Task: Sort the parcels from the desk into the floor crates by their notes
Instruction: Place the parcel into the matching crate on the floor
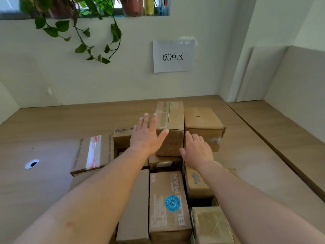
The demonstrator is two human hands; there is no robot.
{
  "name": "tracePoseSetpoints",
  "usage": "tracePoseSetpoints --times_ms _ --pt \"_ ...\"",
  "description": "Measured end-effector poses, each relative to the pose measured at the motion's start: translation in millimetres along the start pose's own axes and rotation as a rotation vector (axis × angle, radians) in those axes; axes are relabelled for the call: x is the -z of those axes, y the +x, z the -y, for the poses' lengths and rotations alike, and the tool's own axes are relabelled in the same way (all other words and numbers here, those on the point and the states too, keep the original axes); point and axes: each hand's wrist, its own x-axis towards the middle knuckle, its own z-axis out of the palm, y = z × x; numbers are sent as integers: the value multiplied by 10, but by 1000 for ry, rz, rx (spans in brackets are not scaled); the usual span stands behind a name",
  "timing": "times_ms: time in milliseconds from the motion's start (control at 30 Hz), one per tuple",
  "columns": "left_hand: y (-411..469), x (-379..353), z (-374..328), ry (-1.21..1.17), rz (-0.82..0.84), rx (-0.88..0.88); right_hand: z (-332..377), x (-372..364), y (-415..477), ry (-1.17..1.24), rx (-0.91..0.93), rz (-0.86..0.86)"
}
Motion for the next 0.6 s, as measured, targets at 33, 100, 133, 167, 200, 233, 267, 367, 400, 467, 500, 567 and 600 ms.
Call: tracePoseSetpoints --times_ms 33,100,133,167,200,233,267,367,400,467,500,567,600 --pt "82 -1 -21 -2 2 -22 1 -18 46 14 1 -1" --pt "189 -14 -39 -3 8 -54 19 -52 92 35 21 -3" --pt "214 -27 -32 -15 15 -57 36 -76 96 40 45 -3" --pt "216 -42 -18 -37 30 -49 57 -103 91 46 72 -2" --pt "199 -55 -1 -63 46 -32 80 -132 82 58 97 0" --pt "177 -66 20 -83 53 -8 100 -158 80 72 122 0" --pt "155 -71 43 -89 46 18 123 -179 86 87 148 2" --pt "147 -50 129 -67 9 121 186 -210 148 145 198 44" --pt "149 -39 161 -66 3 155 206 -219 170 182 187 62" --pt "148 -29 227 -93 -8 206 238 -248 208 281 109 88" --pt "144 -22 261 -124 -13 229 246 -272 229 328 55 97" --pt "152 -14 338 -211 -19 275 264 -312 270 399 -27 117" --pt "164 -3 383 -261 -28 298 281 -321 289 429 -53 132"
